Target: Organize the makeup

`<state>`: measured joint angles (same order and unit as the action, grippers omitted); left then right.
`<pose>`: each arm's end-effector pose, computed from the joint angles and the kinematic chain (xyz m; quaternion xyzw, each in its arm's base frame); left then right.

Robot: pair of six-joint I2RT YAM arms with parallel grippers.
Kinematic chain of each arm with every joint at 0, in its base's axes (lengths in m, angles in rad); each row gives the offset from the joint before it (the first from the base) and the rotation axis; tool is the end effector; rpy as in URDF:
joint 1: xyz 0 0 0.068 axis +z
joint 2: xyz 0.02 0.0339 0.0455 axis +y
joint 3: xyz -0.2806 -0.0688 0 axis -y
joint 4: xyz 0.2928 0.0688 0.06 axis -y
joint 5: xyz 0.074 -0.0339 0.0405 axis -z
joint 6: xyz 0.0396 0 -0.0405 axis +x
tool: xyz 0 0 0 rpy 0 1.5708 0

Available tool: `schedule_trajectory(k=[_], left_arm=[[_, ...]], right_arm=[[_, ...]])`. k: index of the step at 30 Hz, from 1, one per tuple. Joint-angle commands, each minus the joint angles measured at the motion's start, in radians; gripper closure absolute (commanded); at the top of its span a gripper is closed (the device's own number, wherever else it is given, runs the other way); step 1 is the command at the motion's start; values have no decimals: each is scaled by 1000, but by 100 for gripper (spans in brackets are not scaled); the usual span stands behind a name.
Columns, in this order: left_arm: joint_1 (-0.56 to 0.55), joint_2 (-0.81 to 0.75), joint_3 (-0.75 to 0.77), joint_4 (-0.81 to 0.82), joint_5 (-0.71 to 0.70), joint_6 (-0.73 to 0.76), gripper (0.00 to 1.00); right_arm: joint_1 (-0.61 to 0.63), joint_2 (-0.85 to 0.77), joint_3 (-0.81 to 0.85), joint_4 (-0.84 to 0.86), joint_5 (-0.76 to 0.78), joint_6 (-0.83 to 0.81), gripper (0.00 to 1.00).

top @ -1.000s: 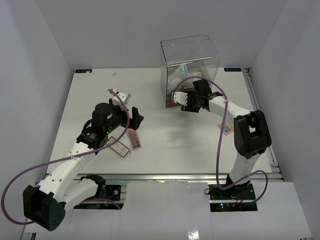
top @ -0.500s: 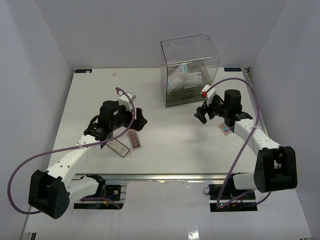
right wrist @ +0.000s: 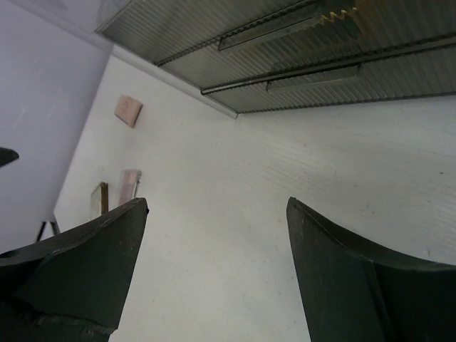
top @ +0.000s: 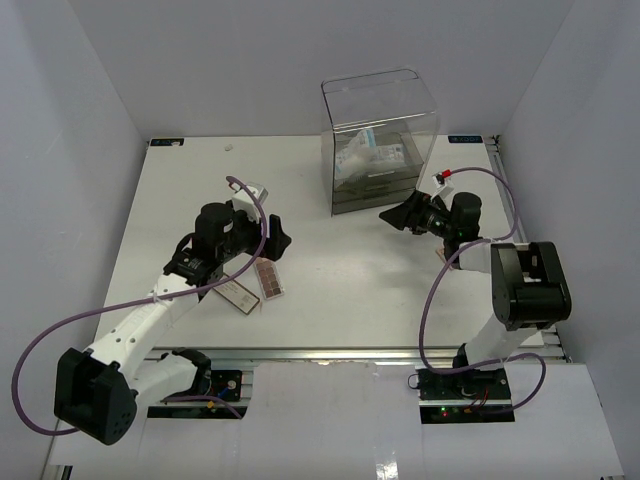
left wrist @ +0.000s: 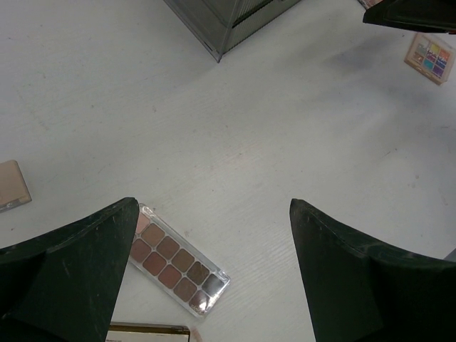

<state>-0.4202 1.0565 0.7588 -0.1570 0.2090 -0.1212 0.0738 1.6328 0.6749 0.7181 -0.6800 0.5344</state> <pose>0.2530 -0.1220 0.2798 0.1803 0.8260 -0.2261 0.4838 0.3539 0.0511 0.1637 -0.0312 0.7690 0.4246 0.4768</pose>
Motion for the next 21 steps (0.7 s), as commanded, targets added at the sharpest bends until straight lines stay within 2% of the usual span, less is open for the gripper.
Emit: schedule_trajectory(k=[1,7,21], left_arm=[[6,-29,-15,9,-33,23,2],[7,-50,-25,19,-46,39,2],[9,-37,-30,17,-60,52,2]], right_arm=[[0,122,25,307,34,323,17],[-2,276,116,354,80,362,24],[-3,496,269,385,157,432,44]])
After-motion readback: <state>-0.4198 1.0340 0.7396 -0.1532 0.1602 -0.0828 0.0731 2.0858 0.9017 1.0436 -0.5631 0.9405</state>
